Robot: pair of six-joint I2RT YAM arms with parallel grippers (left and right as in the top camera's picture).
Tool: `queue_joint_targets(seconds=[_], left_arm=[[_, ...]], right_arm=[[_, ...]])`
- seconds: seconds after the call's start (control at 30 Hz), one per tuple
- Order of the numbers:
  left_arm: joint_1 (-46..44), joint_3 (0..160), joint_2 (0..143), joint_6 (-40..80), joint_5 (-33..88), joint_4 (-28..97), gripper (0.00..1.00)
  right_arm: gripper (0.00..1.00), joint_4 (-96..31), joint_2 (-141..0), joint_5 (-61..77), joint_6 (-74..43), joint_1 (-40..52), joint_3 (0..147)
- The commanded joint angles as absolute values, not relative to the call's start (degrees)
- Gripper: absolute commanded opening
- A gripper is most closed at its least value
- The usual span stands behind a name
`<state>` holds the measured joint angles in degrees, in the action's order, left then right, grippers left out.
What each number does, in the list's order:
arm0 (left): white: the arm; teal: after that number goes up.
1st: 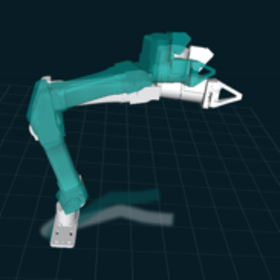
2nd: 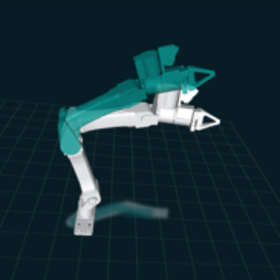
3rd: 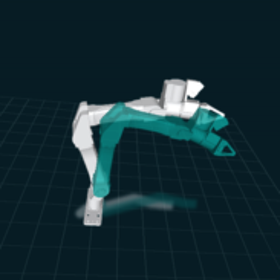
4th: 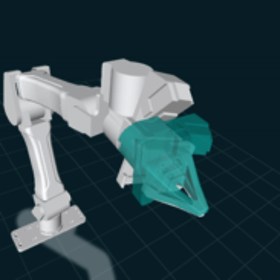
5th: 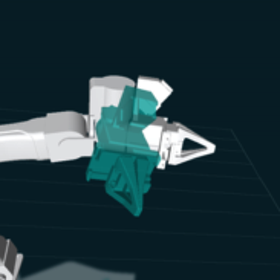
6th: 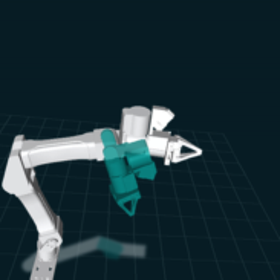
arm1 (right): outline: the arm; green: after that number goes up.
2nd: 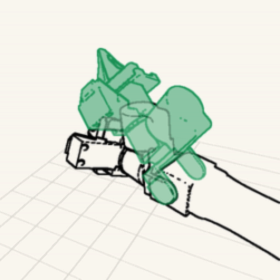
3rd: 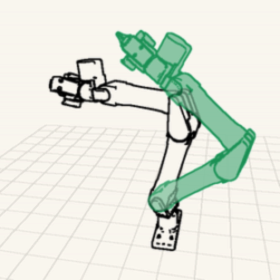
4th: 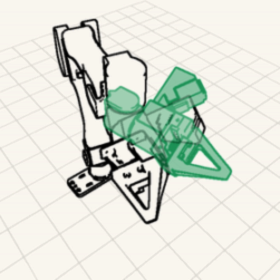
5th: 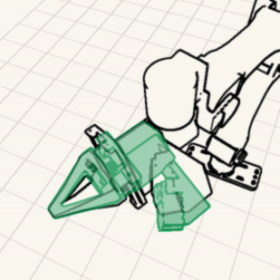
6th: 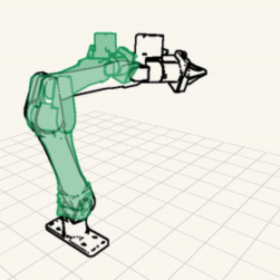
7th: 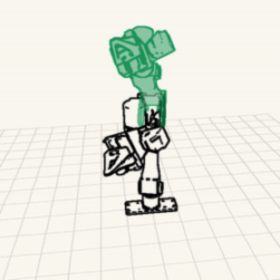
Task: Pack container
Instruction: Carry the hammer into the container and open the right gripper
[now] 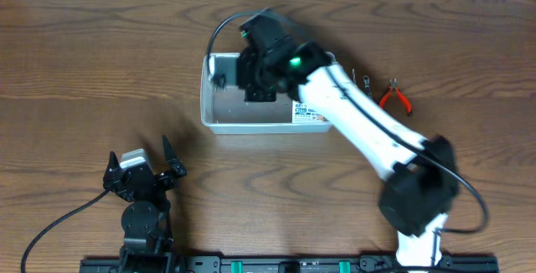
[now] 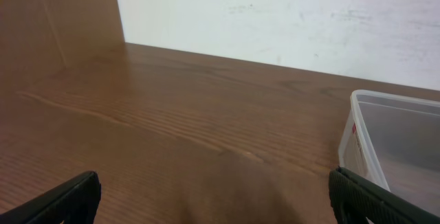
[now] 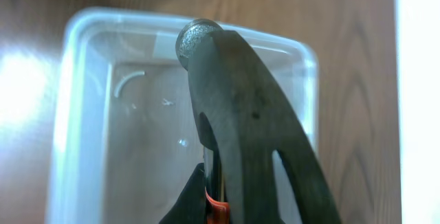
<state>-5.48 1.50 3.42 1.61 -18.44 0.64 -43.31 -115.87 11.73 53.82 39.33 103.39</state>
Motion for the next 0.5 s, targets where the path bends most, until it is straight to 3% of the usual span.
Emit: queue_joint_targets(seconds=[0.0,0.33,0.47], left_arm=[[-5.65,0.23,3.25,1.52,-19.57,2.35,0.98],[-5.65,0.23,3.25,1.52,-19.57,2.35,0.98],[-5.65,0.23,3.25,1.52,-19.57,2.35,0.98]], right_arm=[[0.01,-40.01,-121.34,7.77,65.41,39.09,103.11],[0.01,-34.85,-127.68,7.20,65.14,36.64,103.11],[0.16,-32.40,-128.42,7.53,57.95,36.38,103.11]])
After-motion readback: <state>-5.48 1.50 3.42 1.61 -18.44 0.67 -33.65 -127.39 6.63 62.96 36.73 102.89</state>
